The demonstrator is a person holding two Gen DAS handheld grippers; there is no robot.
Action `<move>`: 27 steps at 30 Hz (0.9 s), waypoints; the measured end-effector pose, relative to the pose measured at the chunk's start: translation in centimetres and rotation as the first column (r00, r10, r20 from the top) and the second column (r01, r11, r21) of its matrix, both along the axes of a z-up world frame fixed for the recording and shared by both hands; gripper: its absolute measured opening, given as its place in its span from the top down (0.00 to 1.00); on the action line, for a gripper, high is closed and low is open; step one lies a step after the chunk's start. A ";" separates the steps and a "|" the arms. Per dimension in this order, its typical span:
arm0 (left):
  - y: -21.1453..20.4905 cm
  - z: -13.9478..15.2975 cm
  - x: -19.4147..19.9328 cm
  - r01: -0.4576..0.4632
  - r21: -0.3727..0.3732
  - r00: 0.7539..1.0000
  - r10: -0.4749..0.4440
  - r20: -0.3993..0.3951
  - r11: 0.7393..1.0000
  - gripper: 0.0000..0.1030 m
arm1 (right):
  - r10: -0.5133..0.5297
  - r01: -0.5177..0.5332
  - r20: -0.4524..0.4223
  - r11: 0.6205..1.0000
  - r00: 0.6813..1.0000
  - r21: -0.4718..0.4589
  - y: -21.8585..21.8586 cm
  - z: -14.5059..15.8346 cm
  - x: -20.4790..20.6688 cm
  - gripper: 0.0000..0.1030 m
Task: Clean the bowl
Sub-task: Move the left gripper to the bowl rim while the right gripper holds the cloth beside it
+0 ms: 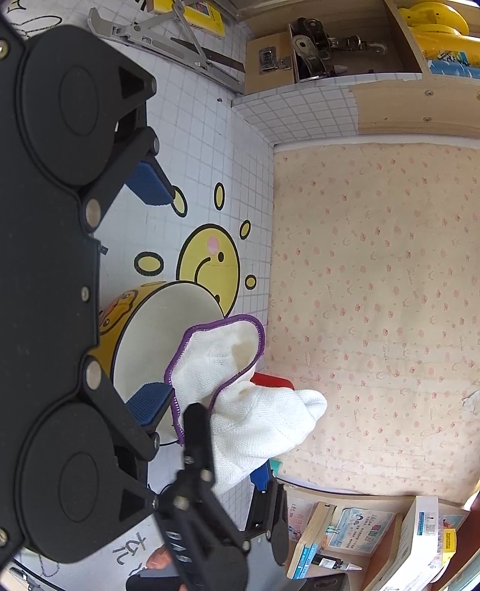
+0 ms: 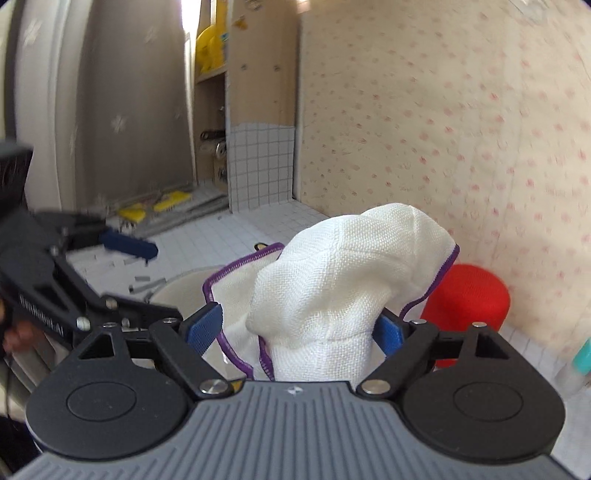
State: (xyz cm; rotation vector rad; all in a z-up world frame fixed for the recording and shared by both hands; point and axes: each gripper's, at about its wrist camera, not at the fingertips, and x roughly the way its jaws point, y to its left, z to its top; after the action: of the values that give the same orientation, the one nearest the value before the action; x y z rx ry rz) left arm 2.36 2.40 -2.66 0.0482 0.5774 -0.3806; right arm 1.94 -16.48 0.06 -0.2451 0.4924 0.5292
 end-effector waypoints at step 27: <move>-0.4 0.4 0.1 0.026 0.024 0.999 -0.026 -0.021 0.999 0.00 | 0.129 -0.216 -0.199 0.828 0.971 -0.517 5.6 2.8 2.0 0.16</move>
State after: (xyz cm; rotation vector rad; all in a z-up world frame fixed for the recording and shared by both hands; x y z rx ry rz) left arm 2.48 2.00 -2.29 0.0755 0.6019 -0.3995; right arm 3.96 -10.88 2.83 -0.8005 0.7752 0.5823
